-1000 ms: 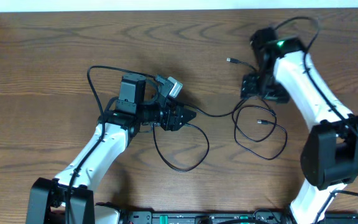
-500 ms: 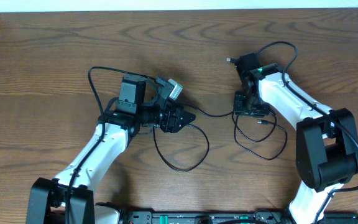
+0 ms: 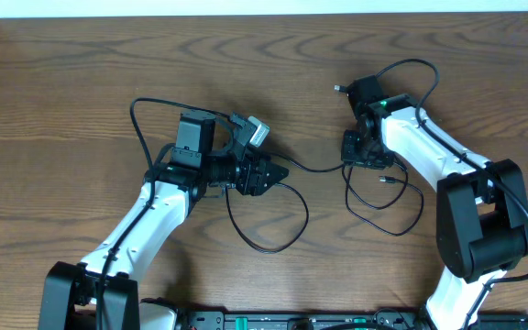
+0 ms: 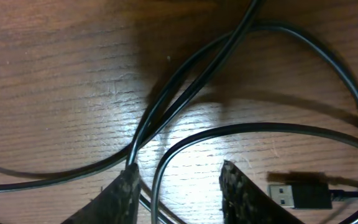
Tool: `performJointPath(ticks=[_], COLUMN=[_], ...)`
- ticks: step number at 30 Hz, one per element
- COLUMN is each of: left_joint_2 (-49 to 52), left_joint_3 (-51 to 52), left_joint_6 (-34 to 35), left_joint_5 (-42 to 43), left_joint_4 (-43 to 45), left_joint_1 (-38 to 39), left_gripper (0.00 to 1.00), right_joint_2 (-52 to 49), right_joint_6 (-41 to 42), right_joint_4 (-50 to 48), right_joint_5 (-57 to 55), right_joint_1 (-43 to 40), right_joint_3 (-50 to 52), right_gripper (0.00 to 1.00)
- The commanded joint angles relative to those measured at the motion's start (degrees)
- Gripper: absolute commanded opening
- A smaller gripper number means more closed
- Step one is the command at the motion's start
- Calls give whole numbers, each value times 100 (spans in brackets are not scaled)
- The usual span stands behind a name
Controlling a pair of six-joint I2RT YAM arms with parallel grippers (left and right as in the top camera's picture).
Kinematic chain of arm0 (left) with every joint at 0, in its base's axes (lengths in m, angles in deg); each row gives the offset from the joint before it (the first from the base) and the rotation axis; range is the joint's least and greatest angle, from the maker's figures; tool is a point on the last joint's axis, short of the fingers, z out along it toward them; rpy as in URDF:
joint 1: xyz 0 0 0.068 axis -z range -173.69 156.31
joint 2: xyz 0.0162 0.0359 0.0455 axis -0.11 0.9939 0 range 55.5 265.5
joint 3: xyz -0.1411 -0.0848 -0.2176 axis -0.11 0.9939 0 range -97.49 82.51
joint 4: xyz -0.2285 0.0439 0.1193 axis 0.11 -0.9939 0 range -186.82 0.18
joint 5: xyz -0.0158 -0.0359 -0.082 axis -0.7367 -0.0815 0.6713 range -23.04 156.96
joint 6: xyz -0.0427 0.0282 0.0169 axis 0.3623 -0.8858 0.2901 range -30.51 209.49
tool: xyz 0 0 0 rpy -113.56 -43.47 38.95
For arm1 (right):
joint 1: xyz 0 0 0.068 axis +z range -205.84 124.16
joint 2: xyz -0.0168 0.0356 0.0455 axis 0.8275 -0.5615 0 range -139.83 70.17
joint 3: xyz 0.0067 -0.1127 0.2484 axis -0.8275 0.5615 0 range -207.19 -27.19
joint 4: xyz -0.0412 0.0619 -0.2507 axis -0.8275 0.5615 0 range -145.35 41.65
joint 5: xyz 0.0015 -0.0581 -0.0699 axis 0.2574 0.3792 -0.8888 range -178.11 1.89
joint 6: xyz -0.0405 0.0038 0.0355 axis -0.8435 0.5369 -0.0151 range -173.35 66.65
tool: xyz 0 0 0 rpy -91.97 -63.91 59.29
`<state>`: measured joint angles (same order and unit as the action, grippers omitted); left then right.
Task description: Untangle cables
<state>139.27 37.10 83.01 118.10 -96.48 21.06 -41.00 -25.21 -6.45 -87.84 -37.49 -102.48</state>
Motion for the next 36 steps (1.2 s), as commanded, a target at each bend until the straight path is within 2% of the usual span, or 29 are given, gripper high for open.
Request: performJointPath(ticks=[1,14,28,36], left_joint_2=[-85,-85,-85,-85], left_joint_3=[-20,-20,-20,-20], left_joint_6=[-142,-295,-293,-400], left_joint_5=[68,26,26,24], left_joint_4=[-20,-22,-127,-280], left_joint_1=[7,7,7,7], left_gripper=[66,66,67,67], right_joint_2=[-48,-50,-50,-50], right_joint_6=[125,297,1513,1596], right_joint_4=[-28,-46,-74,-127], right_joint_5=[11,-7,-474,-535], right_joint_1=[50,57,444,391], right_joint_3=[42,90,280,367], right_gripper=[35,34,35,23])
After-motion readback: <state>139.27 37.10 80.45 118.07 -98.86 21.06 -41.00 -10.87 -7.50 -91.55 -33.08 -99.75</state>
